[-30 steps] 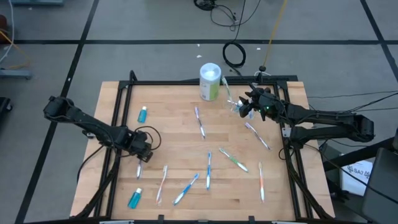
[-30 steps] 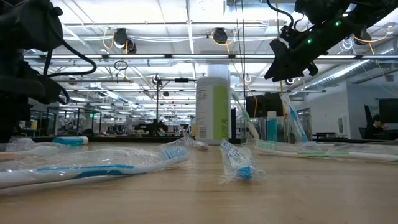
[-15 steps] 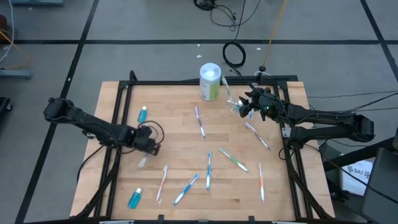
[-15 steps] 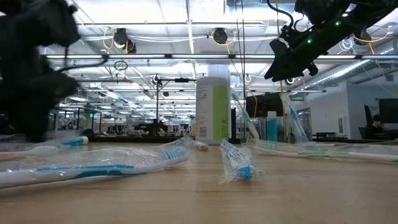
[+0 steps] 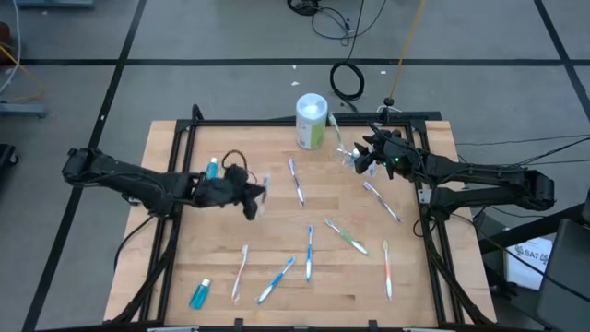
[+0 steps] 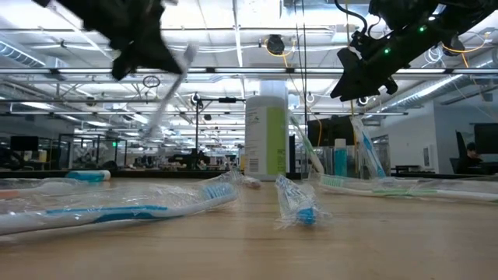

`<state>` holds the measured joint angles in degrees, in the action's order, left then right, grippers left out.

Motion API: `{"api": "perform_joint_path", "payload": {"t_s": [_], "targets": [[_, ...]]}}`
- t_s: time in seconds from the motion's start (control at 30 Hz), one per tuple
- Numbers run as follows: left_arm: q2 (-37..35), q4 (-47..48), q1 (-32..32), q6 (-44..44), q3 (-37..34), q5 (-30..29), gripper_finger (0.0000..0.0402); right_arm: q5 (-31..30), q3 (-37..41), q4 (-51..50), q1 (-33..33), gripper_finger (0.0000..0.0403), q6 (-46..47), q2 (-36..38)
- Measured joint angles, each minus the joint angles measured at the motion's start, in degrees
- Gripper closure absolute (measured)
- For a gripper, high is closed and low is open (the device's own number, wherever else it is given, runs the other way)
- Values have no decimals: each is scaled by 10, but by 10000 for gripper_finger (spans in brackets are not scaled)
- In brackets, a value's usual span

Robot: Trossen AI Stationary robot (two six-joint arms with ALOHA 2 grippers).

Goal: Pick & Place toothbrushing station
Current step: Put the bottom purple toothbrush into the transparent organizer

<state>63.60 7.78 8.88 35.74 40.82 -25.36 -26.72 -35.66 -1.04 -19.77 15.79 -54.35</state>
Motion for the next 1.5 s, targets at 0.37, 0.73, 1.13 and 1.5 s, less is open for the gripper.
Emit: {"api": "perform_joint_path", "payload": {"t_s": [0.37, 0.73, 1.13, 1.5], "targets": [[24, -324, -107, -256, 0, 99, 396, 0, 0, 0, 0, 231, 0, 0], [204, -625, -203, -272, 5, 220, 398, 0, 0, 0, 0, 235, 0, 0], [420, -649, -258, -312, 179, 276, 398, -1, 0, 0, 0, 232, -1, 0], [563, -593, -255, -399, 332, 214, 398, -1, 0, 0, 0, 232, -19, 0]]}}
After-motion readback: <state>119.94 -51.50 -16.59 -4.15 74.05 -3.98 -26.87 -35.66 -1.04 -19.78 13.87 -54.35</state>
